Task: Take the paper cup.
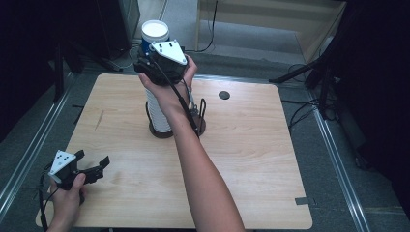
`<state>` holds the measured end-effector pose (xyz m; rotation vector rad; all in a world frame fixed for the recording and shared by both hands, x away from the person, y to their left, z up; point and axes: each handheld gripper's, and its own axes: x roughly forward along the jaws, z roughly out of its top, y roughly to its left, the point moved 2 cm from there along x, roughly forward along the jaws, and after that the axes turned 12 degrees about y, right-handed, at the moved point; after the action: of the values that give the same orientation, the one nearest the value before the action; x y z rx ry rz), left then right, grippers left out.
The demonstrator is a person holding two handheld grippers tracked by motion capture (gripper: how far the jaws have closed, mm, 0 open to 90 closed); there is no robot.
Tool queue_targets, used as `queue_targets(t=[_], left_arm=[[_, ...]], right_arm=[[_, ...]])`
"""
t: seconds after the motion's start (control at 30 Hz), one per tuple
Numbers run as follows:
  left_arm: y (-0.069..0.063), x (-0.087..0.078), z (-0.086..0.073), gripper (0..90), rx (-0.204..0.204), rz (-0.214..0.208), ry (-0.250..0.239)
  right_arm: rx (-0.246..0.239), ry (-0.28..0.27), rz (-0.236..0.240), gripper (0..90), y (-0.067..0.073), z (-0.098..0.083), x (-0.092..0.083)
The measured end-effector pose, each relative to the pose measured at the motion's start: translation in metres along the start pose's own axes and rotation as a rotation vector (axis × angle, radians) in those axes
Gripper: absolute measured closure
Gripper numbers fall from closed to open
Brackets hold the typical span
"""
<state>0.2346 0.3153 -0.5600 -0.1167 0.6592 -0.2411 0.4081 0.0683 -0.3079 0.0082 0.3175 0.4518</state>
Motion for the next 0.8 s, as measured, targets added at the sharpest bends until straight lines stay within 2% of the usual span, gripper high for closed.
queue_targets(t=[0.2, 0.37, 0.8], left_arm=[[0.000, 0.000, 0.000, 1.9, 0.000, 0.001, -0.001], [0.000, 0.000, 0.000, 1.9, 0.001, 0.002, -0.001], [-0.001, 0.001, 0.000, 1.9, 0.003, 0.004, -0.003]], right_arm=[[0.018, -0.019, 0.001, 20.4, -0.003, 0.009, -0.007], [0.008, -0.026, -0.010, 20.4, -0.008, 0.013, -0.011], [0.015, -0.009, -0.037, 20.4, -0.030, 0.007, -0.021]])
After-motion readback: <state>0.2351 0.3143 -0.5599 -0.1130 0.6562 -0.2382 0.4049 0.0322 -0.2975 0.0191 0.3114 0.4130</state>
